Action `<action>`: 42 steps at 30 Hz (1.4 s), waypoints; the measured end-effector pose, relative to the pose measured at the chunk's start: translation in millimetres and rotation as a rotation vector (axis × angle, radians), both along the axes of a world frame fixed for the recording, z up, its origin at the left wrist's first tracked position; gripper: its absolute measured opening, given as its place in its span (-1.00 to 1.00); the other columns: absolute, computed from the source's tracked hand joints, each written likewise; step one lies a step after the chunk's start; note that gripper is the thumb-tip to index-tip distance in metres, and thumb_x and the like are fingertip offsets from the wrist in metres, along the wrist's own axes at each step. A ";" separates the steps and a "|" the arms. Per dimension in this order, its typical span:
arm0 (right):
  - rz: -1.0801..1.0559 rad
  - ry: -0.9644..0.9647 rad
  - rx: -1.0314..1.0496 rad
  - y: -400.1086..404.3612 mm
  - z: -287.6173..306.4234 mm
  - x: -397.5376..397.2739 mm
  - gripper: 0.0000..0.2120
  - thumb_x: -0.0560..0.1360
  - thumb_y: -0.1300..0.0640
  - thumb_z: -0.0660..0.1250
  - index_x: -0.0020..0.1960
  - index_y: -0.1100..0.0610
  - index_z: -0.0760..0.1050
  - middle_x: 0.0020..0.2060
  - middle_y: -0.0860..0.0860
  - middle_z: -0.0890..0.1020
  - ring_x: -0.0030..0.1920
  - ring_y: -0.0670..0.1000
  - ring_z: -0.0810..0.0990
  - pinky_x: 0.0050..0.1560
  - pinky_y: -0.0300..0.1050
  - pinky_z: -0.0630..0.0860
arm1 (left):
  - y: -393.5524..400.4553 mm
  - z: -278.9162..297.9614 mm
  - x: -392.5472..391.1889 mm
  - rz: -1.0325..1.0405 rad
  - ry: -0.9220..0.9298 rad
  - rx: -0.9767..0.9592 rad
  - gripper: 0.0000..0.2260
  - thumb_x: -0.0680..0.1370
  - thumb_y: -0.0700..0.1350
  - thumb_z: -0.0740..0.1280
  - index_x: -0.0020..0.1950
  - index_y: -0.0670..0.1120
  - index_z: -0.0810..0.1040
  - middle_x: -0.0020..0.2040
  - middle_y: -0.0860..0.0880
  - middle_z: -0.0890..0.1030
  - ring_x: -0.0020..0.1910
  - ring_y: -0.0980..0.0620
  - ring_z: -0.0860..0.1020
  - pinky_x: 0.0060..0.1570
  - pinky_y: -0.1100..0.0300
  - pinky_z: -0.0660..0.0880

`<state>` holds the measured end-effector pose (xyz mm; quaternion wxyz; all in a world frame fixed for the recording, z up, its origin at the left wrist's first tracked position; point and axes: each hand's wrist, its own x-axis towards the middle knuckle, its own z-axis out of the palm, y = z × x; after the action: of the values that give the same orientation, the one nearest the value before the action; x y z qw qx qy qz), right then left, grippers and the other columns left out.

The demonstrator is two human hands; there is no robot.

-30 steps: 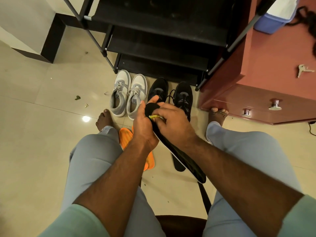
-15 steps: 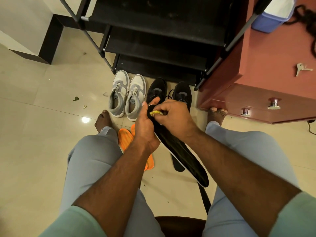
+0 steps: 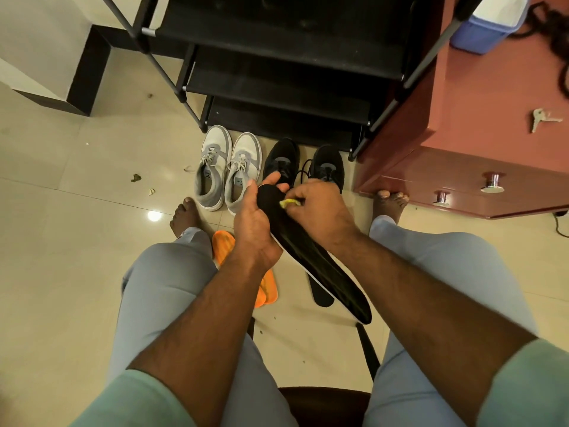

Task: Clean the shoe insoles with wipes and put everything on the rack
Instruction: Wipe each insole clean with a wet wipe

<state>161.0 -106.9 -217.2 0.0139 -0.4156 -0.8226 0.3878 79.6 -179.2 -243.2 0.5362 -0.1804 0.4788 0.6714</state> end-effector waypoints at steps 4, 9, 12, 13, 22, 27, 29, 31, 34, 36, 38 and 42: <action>0.140 0.160 -0.202 -12.3 14.8 2.7 -0.87 0.39 0.25 0.42 -0.09 0.10 0.68 -0.21 -0.05 0.64 -0.20 -0.14 0.55 -0.11 -0.30 0.49 | -1.3 -1.1 -6.4 0.057 -0.027 0.045 -0.58 0.66 0.18 0.10 0.17 -0.09 0.58 -0.15 -0.06 0.61 -0.12 -0.04 0.60 -0.01 0.03 0.57; 0.052 0.003 -0.007 -1.4 -1.5 3.5 -0.86 0.45 0.17 0.38 -0.02 0.09 0.66 -0.13 0.00 0.62 -0.12 -0.05 0.55 -0.04 -0.15 0.50 | 0.9 -3.5 -0.8 -0.006 -0.017 0.024 -0.54 0.66 0.19 0.11 0.25 -0.11 0.59 -0.12 -0.05 0.62 -0.07 -0.04 0.60 0.03 0.03 0.57; 0.008 -0.020 0.038 0.2 -8.3 1.8 -0.86 0.46 0.17 0.36 -0.01 0.09 0.65 -0.16 -0.03 0.57 -0.14 -0.07 0.52 -0.11 -0.20 0.45 | 0.9 -5.9 -0.5 -0.005 0.002 0.020 -0.54 0.65 0.19 0.12 0.27 -0.11 0.59 -0.13 -0.05 0.62 -0.08 -0.04 0.60 0.12 -0.01 0.53; 0.009 0.008 -0.008 -2.2 -6.4 1.4 -0.86 0.45 0.18 0.37 -0.02 0.09 0.65 -0.18 -0.04 0.57 -0.17 -0.09 0.52 -0.11 -0.22 0.45 | 0.5 -6.4 -1.9 0.010 -0.004 0.025 -0.55 0.65 0.18 0.13 0.25 -0.11 0.59 -0.14 -0.05 0.62 -0.09 -0.04 0.59 0.13 -0.01 0.53; -0.007 -0.001 -0.142 4.8 -8.0 6.3 -0.89 0.43 0.18 0.42 -0.05 0.08 0.66 -0.18 -0.06 0.64 -0.16 -0.14 0.56 -0.07 -0.20 0.53 | 3.5 -6.0 -2.6 0.045 -0.057 0.038 -0.57 0.65 0.17 0.14 0.19 -0.13 0.59 -0.16 -0.09 0.60 -0.11 -0.07 0.56 0.11 -0.01 0.53; -0.105 0.082 -0.146 8.9 -19.7 5.6 -0.94 0.42 0.18 0.42 -0.12 0.07 0.62 -0.23 -0.04 0.62 -0.19 -0.09 0.57 -0.12 -0.11 0.54 | 4.2 -3.0 -9.1 0.078 -0.024 0.034 -0.56 0.66 0.17 0.12 0.20 -0.12 0.61 -0.13 -0.10 0.65 -0.06 -0.08 0.60 0.22 -0.05 0.52; -0.254 0.202 -0.348 8.8 -17.7 6.8 -0.95 0.40 0.22 0.44 -0.16 0.11 0.60 -0.25 0.05 0.63 -0.22 -0.04 0.58 -0.13 -0.03 0.55 | 5.9 -0.3 -10.8 0.073 -0.012 0.040 -0.55 0.67 0.17 0.09 0.22 -0.11 0.59 -0.04 -0.12 0.67 0.02 -0.09 0.62 0.29 -0.09 0.48; -0.344 0.285 -0.484 6.9 -14.7 8.3 -0.94 0.39 0.26 0.46 -0.17 0.16 0.60 -0.27 0.09 0.63 -0.26 -0.03 0.57 -0.15 -0.04 0.56 | 6.4 2.5 -13.2 0.066 -0.003 0.060 -0.52 0.66 0.21 0.07 0.33 -0.08 0.53 0.14 -0.16 0.64 0.18 -0.12 0.59 0.31 -0.12 0.45; -0.418 0.343 -0.414 5.7 -12.8 5.8 -0.94 0.38 0.26 0.47 -0.18 0.15 0.61 -0.31 0.02 0.62 -0.30 -0.11 0.55 -0.25 -0.20 0.53 | 3.0 7.1 -13.0 0.058 -0.032 0.122 -0.37 0.56 0.38 0.11 0.31 -0.07 0.56 0.19 -0.17 0.62 0.19 -0.13 0.58 0.30 -0.11 0.46; -0.511 0.422 -0.401 6.6 -13.3 2.9 -0.93 0.38 0.25 0.48 -0.20 0.12 0.62 -0.33 -0.04 0.61 -0.30 -0.13 0.56 -0.27 -0.28 0.51 | 0.2 11.1 -3.1 -0.041 -0.079 0.152 -0.26 0.49 0.47 0.11 0.23 -0.13 0.61 0.14 -0.20 0.63 0.18 -0.17 0.59 0.29 -0.11 0.46; -0.560 0.448 -0.422 6.7 -16.9 0.5 -0.92 0.38 0.25 0.49 -0.20 0.10 0.62 -0.29 -0.06 0.63 -0.24 -0.13 0.59 -0.21 -0.27 0.53 | -1.5 12.9 6.2 -0.109 -0.106 0.150 -0.19 0.49 0.49 0.07 0.29 -0.18 0.57 0.24 -0.26 0.58 0.27 -0.22 0.56 0.31 -0.13 0.46; -0.484 0.385 -0.378 4.0 -20.0 2.5 -0.93 0.39 0.26 0.47 -0.16 0.12 0.64 -0.13 -0.07 0.67 -0.03 -0.24 0.61 -0.05 -0.29 0.52 | 0.4 10.8 0.8 -0.111 -0.166 0.198 -0.09 0.47 0.52 0.02 0.44 -0.20 0.43 0.39 -0.22 0.48 0.38 -0.19 0.47 0.29 -0.12 0.47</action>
<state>163.5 -102.9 -237.2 0.1830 -0.5127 -0.5967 0.5896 80.4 -178.8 -232.4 0.6254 -0.1547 0.3735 0.6674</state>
